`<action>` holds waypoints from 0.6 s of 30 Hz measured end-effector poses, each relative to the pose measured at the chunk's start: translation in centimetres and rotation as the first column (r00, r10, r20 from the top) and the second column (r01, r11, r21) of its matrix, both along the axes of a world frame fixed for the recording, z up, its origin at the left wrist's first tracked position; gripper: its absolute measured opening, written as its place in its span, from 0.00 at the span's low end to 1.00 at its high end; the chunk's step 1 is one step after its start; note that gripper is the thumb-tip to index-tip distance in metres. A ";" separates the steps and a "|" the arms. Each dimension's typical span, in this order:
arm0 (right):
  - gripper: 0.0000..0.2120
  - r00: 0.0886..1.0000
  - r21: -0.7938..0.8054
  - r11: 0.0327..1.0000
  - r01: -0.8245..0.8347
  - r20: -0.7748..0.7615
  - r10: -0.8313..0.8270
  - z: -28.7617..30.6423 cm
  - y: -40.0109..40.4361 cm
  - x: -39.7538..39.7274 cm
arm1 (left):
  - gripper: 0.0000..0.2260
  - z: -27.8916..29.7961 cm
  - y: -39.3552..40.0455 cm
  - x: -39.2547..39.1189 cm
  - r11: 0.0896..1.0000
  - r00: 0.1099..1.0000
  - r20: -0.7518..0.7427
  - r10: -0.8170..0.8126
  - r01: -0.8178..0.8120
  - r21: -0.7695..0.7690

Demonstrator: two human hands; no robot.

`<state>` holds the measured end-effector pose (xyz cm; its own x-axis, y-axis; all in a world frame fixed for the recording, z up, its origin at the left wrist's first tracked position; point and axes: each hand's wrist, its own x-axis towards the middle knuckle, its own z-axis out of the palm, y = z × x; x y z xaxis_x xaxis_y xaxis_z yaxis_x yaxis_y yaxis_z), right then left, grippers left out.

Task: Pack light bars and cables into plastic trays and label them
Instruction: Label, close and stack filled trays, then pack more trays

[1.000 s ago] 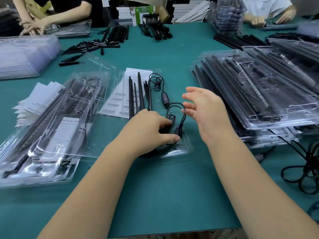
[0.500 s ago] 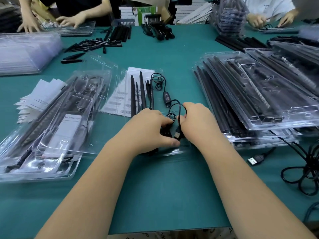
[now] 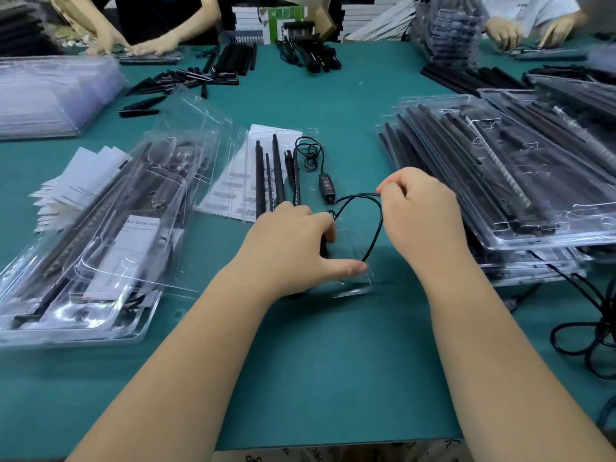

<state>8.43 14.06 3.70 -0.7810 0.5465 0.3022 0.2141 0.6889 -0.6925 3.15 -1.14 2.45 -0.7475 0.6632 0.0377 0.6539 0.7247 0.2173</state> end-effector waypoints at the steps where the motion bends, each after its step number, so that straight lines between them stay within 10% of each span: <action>1: 0.11 0.998 0.000 1.000 -0.012 0.058 0.012 -0.1 0.0 0.0 | 0.29 0.0 0.1 0.1 1.000 1.000 -0.009 0.006 -0.006 -0.005; 5: 0.17 0.980 0.060 0.996 -0.064 0.192 0.051 -0.3 0.1 -0.1 | 0.24 -0.2 0.2 0.1 1.000 0.999 -0.047 0.020 -0.019 0.005; 13: 0.15 0.987 -0.192 0.981 -0.023 -0.161 -0.009 0.0 0.3 0.2 | 0.17 0.0 -0.1 0.0 0.977 0.994 0.094 0.058 -0.076 0.200; 18: 0.13 0.998 0.036 0.999 0.014 0.060 -0.016 0.0 0.5 0.3 | 0.25 0.0 0.0 -0.2 0.950 0.981 0.168 0.097 -0.142 0.280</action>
<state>8.73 14.57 3.72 -0.7901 0.5480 0.2746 0.2651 0.7095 -0.6530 2.98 -1.19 2.41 -0.8324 0.5459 0.0953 0.5098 0.6868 0.5182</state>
